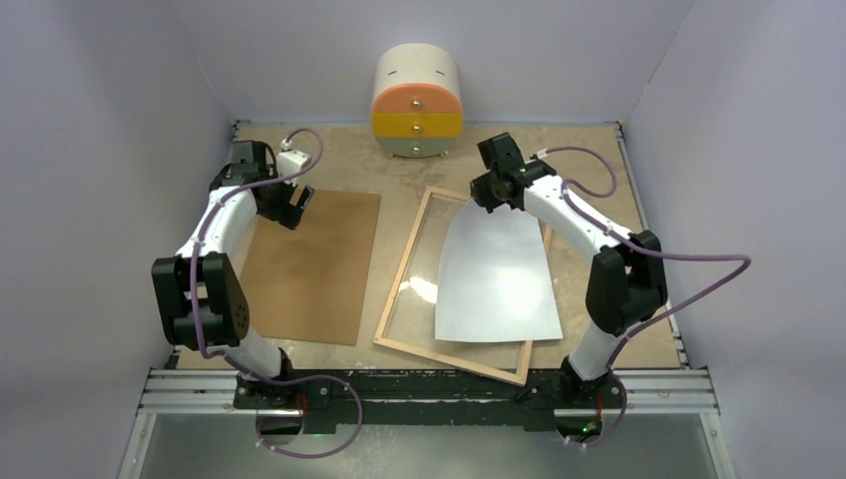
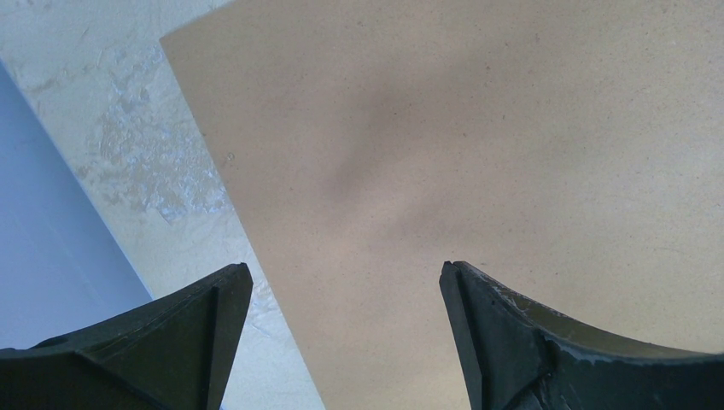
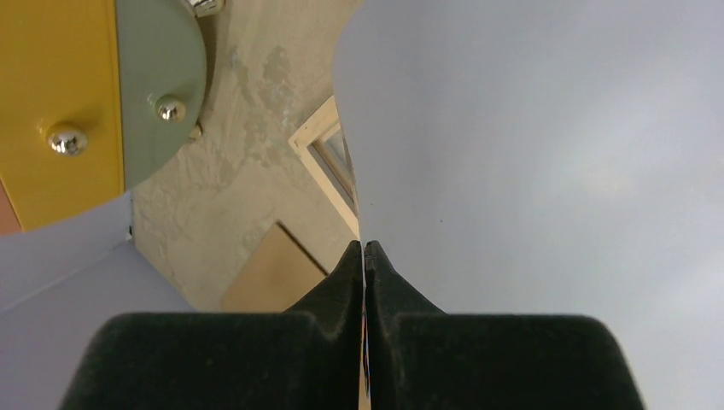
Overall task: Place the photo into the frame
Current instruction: Turn over the photo from the photo frame.
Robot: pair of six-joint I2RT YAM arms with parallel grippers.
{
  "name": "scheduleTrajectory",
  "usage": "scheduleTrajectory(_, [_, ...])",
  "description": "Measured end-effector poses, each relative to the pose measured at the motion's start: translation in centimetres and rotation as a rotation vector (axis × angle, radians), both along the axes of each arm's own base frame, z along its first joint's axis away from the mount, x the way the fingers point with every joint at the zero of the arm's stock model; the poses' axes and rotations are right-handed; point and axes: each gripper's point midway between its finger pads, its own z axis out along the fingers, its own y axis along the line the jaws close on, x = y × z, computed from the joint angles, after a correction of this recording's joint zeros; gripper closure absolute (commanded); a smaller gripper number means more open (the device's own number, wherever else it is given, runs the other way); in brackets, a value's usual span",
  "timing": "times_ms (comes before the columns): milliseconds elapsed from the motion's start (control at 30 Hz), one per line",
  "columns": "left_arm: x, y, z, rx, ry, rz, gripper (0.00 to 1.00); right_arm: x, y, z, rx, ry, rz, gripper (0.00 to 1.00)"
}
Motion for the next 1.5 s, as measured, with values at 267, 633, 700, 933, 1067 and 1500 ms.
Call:
scheduleTrajectory(267, [-0.1, -0.2, 0.0, -0.01, 0.002, -0.006, 0.12, 1.3, 0.5, -2.2, 0.045, 0.041, -0.107, 1.0])
scheduleTrajectory(633, [-1.1, -4.9, 1.0, -0.082, 0.01, -0.118, 0.1, 2.0, 0.5, -1.9, 0.062, 0.029, -0.169, 1.0])
scheduleTrajectory(700, [-1.4, -6.2, 1.0, -0.086, 0.012, -0.153, 0.1, 2.3, 0.7, -2.1, 0.042, 0.032, -0.144, 1.0])
scheduleTrajectory(933, [-1.8, -7.1, 1.0, -0.088, 0.017, -0.182, 0.1, 4.3, 1.9, -4.8, -0.123, 0.096, 0.033, 1.0])
scheduleTrajectory(1067, [-2.0, -7.1, 0.7, -0.087, 0.023, -0.181, 0.1, 2.1, 0.7, -6.3, -0.198, 0.149, 0.078, 1.0])
scheduleTrajectory(1500, [-2.0, -6.8, 0.5, -0.072, 0.026, -0.172, 0.1, 1.0, 0.8, -4.4, -0.258, 0.131, 0.201, 1.0])
